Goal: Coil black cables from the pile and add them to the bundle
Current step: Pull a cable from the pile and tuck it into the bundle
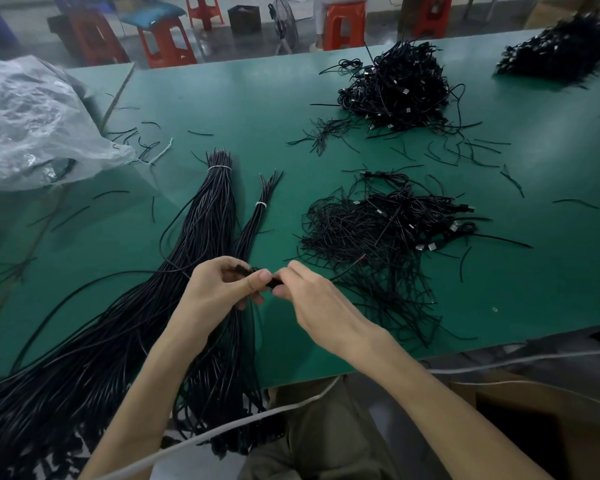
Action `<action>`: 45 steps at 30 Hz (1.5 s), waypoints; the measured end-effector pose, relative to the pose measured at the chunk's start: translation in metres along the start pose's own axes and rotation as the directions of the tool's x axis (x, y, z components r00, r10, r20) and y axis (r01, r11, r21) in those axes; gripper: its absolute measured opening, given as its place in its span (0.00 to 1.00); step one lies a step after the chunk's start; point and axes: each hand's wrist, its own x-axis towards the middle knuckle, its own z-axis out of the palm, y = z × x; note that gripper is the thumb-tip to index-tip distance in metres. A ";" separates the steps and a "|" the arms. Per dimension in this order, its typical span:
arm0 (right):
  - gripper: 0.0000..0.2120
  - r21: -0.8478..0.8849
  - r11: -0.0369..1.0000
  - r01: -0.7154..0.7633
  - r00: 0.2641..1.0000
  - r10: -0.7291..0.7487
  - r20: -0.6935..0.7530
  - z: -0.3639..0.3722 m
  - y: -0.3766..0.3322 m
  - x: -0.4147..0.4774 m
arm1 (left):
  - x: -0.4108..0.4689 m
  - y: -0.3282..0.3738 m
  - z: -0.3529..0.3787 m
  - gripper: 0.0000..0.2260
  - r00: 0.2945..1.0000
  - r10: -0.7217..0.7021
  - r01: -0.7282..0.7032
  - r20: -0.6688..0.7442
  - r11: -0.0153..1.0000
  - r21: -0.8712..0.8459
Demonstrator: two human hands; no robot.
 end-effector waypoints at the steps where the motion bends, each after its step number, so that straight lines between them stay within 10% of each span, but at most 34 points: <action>1: 0.05 -0.058 0.998 0.033 0.999 -0.033 -0.002 0.000 0.001 -0.001 | 0.001 -0.002 0.000 0.21 1.000 -0.008 0.008 0.009 1.000 0.012; 15: 0.18 -0.278 0.936 0.216 0.975 -0.189 0.118 -0.011 0.014 -0.006 | 0.008 0.007 -0.002 0.25 0.826 -0.124 -0.234 0.550 0.812 0.535; 21: 0.07 -0.256 0.951 0.175 0.984 -0.179 0.006 -0.010 0.024 0.001 | 0.009 -0.008 0.013 0.21 0.891 -0.006 -0.293 0.454 0.757 0.585; 24: 0.21 -0.341 0.931 0.129 0.974 -0.183 -0.133 -0.011 0.030 0.010 | 0.017 -0.020 0.020 0.19 0.948 0.121 -0.273 0.294 0.785 0.556; 30: 0.26 -0.332 0.928 -0.170 0.846 -0.035 -0.532 -0.035 0.059 0.022 | 0.035 -0.034 0.018 0.18 0.999 -0.008 0.016 -0.047 0.987 0.160; 35: 0.14 -0.266 0.830 -0.490 0.829 0.350 -0.436 -0.043 0.100 0.026 | 0.031 -0.042 0.025 0.19 0.999 -0.008 0.013 -0.052 0.995 0.099; 45: 0.08 -0.275 0.812 -0.515 0.833 0.399 -0.382 -0.046 0.111 0.035 | 0.028 -0.043 0.028 0.20 0.999 0.036 -0.033 -0.013 0.981 0.191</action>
